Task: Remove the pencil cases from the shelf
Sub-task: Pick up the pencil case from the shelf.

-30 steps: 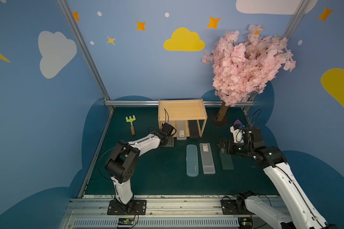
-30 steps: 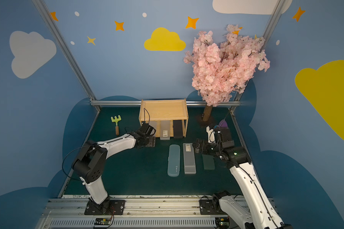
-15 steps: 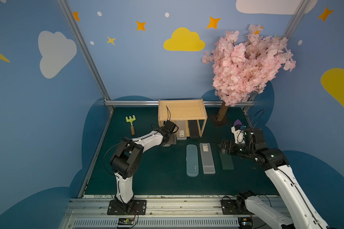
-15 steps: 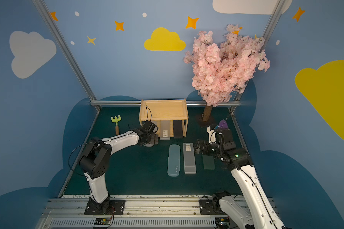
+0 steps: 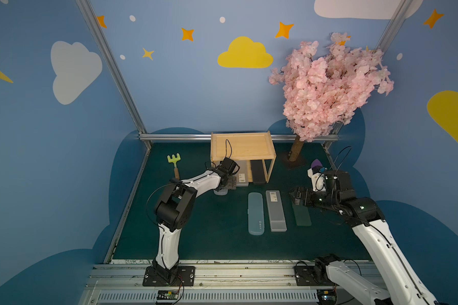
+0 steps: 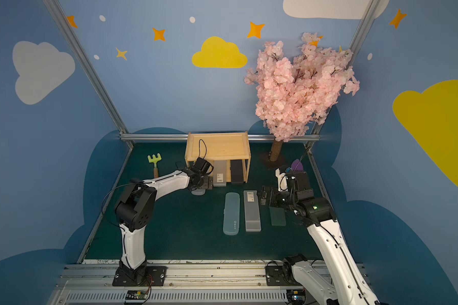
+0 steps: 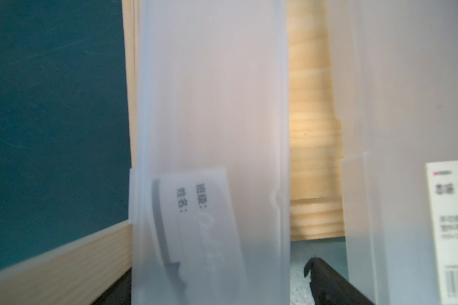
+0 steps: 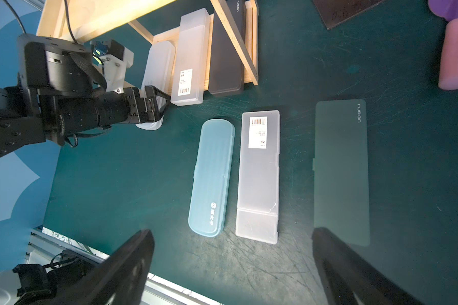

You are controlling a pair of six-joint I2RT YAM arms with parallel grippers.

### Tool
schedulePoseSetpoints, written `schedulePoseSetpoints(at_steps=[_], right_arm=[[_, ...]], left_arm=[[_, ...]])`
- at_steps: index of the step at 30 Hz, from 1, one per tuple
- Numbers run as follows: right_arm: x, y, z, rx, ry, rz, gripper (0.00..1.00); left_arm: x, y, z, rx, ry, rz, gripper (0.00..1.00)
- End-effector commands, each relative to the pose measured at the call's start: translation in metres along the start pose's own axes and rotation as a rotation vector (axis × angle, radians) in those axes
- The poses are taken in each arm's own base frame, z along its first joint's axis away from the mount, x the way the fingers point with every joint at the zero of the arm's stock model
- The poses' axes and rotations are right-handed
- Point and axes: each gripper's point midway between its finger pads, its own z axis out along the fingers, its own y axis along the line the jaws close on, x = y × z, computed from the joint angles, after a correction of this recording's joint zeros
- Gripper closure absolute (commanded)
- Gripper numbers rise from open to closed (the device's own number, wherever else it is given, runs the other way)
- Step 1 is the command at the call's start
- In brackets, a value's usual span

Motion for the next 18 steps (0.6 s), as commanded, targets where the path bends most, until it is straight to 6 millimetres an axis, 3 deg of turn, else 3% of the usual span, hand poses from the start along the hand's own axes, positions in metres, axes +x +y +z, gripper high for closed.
schedulePoseSetpoints(at_steps=[1,12,18], right_arm=[[0.004,-0.005,0.002,0.015,0.015,0.002,0.02],[0.005,-0.005,0.004,0.012,0.018,0.005,0.02],[0.004,-0.004,0.004,0.01,0.017,0.002,0.02]], left_arm=[[0.003,0.008,0.009,-0.03,0.024,-0.002,0.0],[-0.001,0.008,0.004,-0.018,0.012,-0.001,0.16],[-0.002,0.01,-0.002,-0.019,0.008,-0.002,0.41]])
